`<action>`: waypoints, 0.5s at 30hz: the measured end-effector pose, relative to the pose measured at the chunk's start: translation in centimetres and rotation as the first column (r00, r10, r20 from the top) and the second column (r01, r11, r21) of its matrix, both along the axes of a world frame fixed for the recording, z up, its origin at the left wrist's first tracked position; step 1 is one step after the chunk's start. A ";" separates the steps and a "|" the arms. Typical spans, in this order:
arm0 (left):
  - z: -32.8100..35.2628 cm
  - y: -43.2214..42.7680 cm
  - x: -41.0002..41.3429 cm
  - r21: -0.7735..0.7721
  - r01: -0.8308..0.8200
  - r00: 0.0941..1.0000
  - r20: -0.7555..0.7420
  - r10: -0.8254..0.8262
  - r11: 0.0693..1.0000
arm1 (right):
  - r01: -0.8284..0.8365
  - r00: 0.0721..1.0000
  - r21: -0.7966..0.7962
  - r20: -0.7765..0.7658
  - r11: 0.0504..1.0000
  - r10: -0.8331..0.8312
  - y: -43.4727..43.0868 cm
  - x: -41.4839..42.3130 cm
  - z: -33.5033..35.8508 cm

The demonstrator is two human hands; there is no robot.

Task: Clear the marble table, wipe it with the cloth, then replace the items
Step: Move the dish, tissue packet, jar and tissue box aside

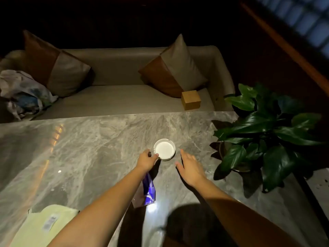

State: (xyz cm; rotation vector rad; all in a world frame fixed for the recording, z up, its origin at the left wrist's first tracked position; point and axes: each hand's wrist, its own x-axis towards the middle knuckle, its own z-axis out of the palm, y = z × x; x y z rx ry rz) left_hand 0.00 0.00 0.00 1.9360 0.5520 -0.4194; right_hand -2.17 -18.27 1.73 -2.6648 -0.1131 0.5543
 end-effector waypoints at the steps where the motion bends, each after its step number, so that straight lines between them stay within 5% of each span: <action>1: -0.5 -0.1 0.5 -0.047 -0.024 1.000 -0.011 0.023 0.999 | 0.033 0.999 0.040 -0.009 0.999 -0.032 -0.1 0.5 -0.4; 7: -1.9 -1.4 2.4 0.016 -0.076 0.997 -0.030 0.076 0.997 | 0.160 0.987 0.195 -0.022 0.968 -0.159 -0.4 2.0 -3.6; 15: -1.7 -6.3 3.3 0.078 0.050 0.999 0.014 -0.051 0.996 | 0.479 0.834 0.248 0.170 0.842 -0.524 -3.3 2.8 -5.6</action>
